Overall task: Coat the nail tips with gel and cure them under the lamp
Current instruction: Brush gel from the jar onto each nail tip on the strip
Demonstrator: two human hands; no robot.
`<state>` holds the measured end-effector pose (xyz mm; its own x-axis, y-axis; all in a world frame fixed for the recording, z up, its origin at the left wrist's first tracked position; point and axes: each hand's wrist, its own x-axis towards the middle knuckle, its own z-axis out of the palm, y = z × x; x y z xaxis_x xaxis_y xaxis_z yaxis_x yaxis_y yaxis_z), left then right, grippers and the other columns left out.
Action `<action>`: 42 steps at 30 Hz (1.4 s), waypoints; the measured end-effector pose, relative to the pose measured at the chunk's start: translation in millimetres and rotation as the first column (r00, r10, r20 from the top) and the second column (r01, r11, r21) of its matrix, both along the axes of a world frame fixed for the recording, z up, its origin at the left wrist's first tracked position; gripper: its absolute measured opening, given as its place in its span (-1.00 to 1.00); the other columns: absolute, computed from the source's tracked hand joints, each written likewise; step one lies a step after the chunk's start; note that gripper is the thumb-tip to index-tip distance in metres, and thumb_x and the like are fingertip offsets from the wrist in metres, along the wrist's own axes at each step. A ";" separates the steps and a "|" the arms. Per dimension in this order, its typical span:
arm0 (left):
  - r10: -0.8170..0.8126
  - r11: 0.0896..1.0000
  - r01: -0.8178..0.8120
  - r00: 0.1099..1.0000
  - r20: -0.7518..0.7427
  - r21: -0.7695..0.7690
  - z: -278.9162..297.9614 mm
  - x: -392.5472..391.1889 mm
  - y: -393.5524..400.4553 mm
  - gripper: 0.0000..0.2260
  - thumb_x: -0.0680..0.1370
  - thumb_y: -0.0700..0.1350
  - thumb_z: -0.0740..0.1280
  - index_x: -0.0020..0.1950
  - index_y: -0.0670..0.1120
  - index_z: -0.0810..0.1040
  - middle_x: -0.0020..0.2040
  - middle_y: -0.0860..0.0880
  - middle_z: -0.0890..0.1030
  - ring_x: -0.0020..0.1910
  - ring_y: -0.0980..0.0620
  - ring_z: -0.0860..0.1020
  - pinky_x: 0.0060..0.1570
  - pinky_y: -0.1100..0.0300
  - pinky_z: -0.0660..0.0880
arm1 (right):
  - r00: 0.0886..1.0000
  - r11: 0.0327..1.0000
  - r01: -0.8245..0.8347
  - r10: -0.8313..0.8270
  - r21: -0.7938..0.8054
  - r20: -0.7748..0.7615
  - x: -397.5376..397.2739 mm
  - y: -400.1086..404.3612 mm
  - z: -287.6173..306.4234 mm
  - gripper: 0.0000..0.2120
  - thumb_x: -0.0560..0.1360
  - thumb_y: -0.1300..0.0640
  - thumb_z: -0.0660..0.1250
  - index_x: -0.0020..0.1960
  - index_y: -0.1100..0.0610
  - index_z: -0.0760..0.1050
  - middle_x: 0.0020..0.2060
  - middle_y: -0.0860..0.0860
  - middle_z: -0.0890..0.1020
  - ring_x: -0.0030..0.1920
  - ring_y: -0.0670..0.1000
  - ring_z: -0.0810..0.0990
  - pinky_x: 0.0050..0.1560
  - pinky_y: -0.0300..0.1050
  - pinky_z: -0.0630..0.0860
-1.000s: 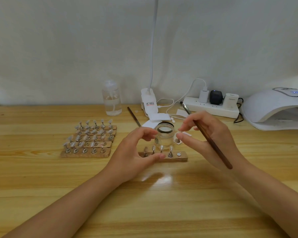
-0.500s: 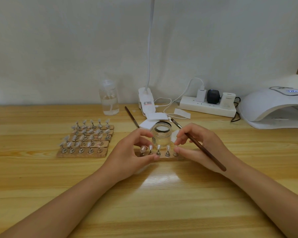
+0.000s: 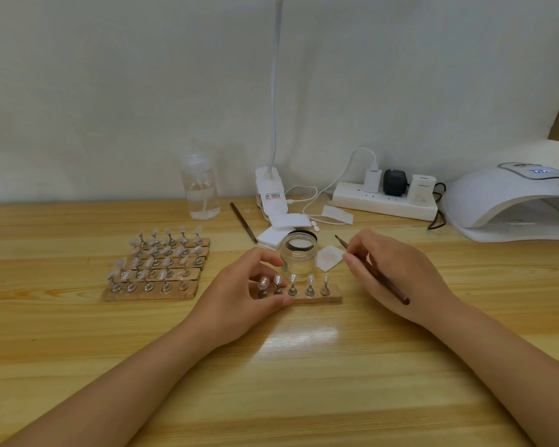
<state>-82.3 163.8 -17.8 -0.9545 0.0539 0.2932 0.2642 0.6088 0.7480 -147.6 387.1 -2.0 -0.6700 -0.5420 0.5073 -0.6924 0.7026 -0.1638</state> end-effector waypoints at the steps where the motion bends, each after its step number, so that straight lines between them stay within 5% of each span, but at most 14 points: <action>1: 0.000 1.000 0.000 1.000 -0.005 0.002 -0.2 0.4 0.0 -0.68 0.34 -0.05 0.49 -0.06 0.17 0.42 -0.17 0.17 0.62 -0.10 0.34 0.50 -0.19 0.58 0.31 | 1.000 0.999 0.021 -0.021 0.049 -0.009 -0.8 0.1 -0.9 -0.77 0.52 -0.09 0.10 0.03 0.00 0.43 -0.26 -0.12 0.52 -0.32 -0.14 0.44 -0.37 -0.38 0.24; 4: 0.011 1.000 -0.010 1.000 -0.029 0.028 -0.3 1.0 -0.2 -0.68 0.34 -0.08 0.49 -0.05 0.15 0.43 -0.16 0.12 0.63 -0.09 0.34 0.51 -0.16 0.58 0.32 | 0.998 0.988 0.057 -0.058 0.144 0.003 -2.0 -0.2 -3.9 -0.83 0.53 -0.01 0.19 0.11 -0.08 0.45 -0.19 -0.14 0.44 -0.23 -0.13 0.40 -0.33 -0.37 0.18; 11: 0.048 0.996 -0.042 0.996 -0.072 0.081 1.4 2.4 0.9 -0.66 0.33 -0.09 0.49 -0.02 0.13 0.43 -0.16 0.05 0.64 -0.08 0.33 0.53 -0.15 0.58 0.33 | 0.998 0.981 -0.066 0.063 0.182 0.026 1.9 -3.4 0.7 -0.76 0.51 0.21 0.28 0.13 0.00 0.56 -0.04 -0.07 0.64 -0.01 -0.03 0.58 -0.01 -0.22 0.37; 17: 0.070 0.985 -0.053 0.992 -0.103 0.164 3.2 3.5 2.3 -0.63 0.23 0.11 0.43 -0.03 0.11 0.43 -0.15 0.12 0.65 -0.07 0.23 0.58 -0.04 0.38 0.45 | 0.995 0.974 -0.103 0.101 0.200 0.020 4.1 -3.3 3.5 -0.80 0.45 0.30 0.36 0.03 0.13 0.63 -0.25 0.03 0.67 -0.25 0.04 0.61 -0.21 -0.16 0.44; 20: 0.087 0.983 -0.064 0.988 -0.126 0.173 4.5 5.5 4.0 -0.63 0.22 0.13 0.41 -0.04 0.12 0.43 -0.14 0.11 0.65 -0.06 0.21 0.58 -0.04 0.25 0.50 | 0.991 0.965 -0.125 0.132 0.231 -0.015 6.0 -2.9 6.3 -0.87 0.41 0.31 0.40 -0.09 0.16 0.65 -0.39 0.03 0.62 -0.42 0.01 0.55 -0.37 -0.26 0.32; 23: 0.091 0.981 -0.066 0.986 -0.136 0.180 5.8 7.0 4.7 -0.65 0.22 0.11 0.42 -0.05 0.13 0.44 -0.14 0.15 0.64 -0.04 0.24 0.56 -0.05 0.20 0.51 | 0.995 0.965 -0.088 0.098 0.246 -0.027 6.2 -3.2 6.0 -0.82 0.52 0.17 0.28 0.06 0.05 0.61 -0.27 -0.02 0.65 -0.32 -0.03 0.55 -0.36 -0.36 0.22; 26: 0.083 0.979 -0.052 0.985 -0.154 0.196 7.6 7.9 5.5 -0.65 0.22 0.11 0.42 -0.05 0.12 0.44 -0.13 0.20 0.63 -0.03 0.23 0.57 -0.10 0.25 0.51 | 0.999 0.993 0.045 -0.046 0.105 0.004 7.1 -1.9 5.8 -0.75 0.55 0.05 0.21 0.20 -0.11 0.51 -0.14 -0.16 0.64 -0.24 -0.20 0.51 -0.29 -0.39 0.25; 29: 0.081 0.973 -0.040 0.981 -0.174 0.227 10.7 7.3 7.6 -0.66 0.23 0.09 0.42 -0.06 0.12 0.45 -0.12 0.20 0.64 -0.05 0.21 0.58 -0.20 0.39 0.48 | 0.973 0.981 0.127 -0.095 -0.145 0.211 5.2 -2.7 10.3 -0.79 0.52 0.08 0.26 0.12 -0.10 0.55 -0.28 -0.25 0.57 -0.33 -0.26 0.45 -0.29 -0.40 0.31; 31: 0.085 0.965 -0.035 0.980 -0.181 0.261 13.3 5.9 9.4 -0.66 0.22 0.09 0.43 -0.06 0.12 0.45 -0.12 0.17 0.65 -0.06 0.20 0.60 -0.17 0.37 0.51 | 0.872 0.918 0.190 0.006 -0.349 0.489 1.8 -0.6 18.7 -0.88 0.51 0.08 0.29 -0.01 -0.07 0.58 -0.37 -0.14 0.63 -0.38 -0.23 0.51 -0.33 -0.36 0.42; 33: 0.080 0.962 -0.028 0.980 -0.182 0.271 16.2 4.3 11.6 -0.64 0.20 0.11 0.44 -0.06 0.13 0.46 -0.11 0.14 0.65 -0.05 0.17 0.60 -0.12 0.24 0.56 | 0.656 0.849 0.281 0.170 -0.447 0.736 0.5 3.5 29.0 -0.89 0.50 0.03 0.30 -0.07 0.00 0.60 -0.34 -0.05 0.67 -0.45 -0.20 0.52 -0.38 -0.33 0.48; 36: 0.057 0.973 -0.013 0.981 -0.186 0.230 23.0 0.2 17.8 -0.64 0.21 0.13 0.44 -0.04 0.16 0.46 -0.10 0.14 0.65 -0.03 0.17 0.59 -0.06 0.11 0.55 | 0.390 0.814 0.338 0.335 -0.471 0.858 -2.8 13.9 38.0 -0.74 0.41 -0.03 0.36 -0.03 0.14 0.60 -0.29 0.07 0.68 -0.44 -0.12 0.53 -0.43 -0.29 0.50; 42: 0.013 0.970 0.042 0.975 -0.223 0.240 44.7 -22.3 54.4 -0.67 0.22 0.03 0.45 -0.08 0.15 0.44 -0.15 0.14 0.63 -0.06 0.16 0.60 -0.10 0.20 0.56 | 0.292 0.757 0.380 0.447 -0.532 0.845 -12.9 43.8 52.1 -0.77 0.24 0.04 0.45 -0.17 0.15 0.68 -0.27 0.06 0.67 -0.43 -0.15 0.55 -0.47 -0.33 0.48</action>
